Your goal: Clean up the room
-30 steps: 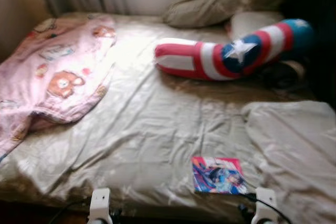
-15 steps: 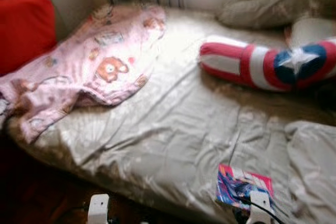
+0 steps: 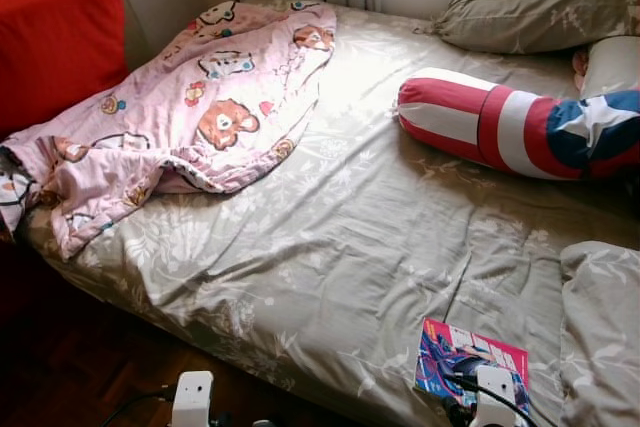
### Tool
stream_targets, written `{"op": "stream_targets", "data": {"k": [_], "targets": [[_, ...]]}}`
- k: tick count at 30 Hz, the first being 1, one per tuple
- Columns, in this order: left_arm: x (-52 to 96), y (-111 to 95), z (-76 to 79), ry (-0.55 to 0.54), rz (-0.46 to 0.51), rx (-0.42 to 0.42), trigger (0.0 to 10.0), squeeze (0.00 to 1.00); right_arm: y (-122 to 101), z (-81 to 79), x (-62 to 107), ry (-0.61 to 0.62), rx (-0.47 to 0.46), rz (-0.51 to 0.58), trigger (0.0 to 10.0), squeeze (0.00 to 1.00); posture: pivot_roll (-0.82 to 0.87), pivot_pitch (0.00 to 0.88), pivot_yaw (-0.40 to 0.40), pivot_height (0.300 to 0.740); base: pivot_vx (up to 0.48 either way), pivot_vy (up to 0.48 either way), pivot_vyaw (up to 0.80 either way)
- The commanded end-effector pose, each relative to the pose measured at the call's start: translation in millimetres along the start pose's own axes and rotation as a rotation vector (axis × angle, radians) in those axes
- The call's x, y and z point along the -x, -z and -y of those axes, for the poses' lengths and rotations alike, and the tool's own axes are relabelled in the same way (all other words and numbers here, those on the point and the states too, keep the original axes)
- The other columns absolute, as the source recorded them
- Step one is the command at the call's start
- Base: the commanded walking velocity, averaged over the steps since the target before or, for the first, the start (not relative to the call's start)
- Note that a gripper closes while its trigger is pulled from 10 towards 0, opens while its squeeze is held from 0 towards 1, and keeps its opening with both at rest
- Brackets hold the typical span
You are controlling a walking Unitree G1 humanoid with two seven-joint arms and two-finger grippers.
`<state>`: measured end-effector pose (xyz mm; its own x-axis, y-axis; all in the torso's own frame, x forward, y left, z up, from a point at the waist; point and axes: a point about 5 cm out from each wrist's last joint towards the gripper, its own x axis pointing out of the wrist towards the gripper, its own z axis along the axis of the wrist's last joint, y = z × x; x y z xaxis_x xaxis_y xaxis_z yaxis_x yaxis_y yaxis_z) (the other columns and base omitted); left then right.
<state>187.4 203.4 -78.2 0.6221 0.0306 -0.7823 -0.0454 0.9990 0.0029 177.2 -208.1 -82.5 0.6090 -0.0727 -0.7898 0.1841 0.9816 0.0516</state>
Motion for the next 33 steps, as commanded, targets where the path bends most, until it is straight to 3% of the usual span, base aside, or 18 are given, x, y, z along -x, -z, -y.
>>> {"op": "stream_targets", "data": {"k": [1,9,33], "targets": [[1.9,8.7,-2.5,-0.004,-0.031,0.002,10.0,0.0,6.6,-2.3,1.0,-0.005,-0.015,-0.018,10.0,0.0,0.01,0.181,0.02,0.74,0.0,0.244,0.0],[1.8,7.7,-2.8,-0.003,-0.029,0.001,10.0,0.0,9.1,-3.7,1.4,-0.019,0.004,-0.028,10.0,0.0,0.01,0.195,0.025,0.74,0.0,0.251,0.0],[1.7,7.0,-3.0,-0.003,-0.028,0.0,10.0,0.0,9.3,-7.1,1.1,-0.045,0.011,-0.031,10.0,0.0,0.02,0.203,0.03,0.74,0.0,0.47,0.0]]}}
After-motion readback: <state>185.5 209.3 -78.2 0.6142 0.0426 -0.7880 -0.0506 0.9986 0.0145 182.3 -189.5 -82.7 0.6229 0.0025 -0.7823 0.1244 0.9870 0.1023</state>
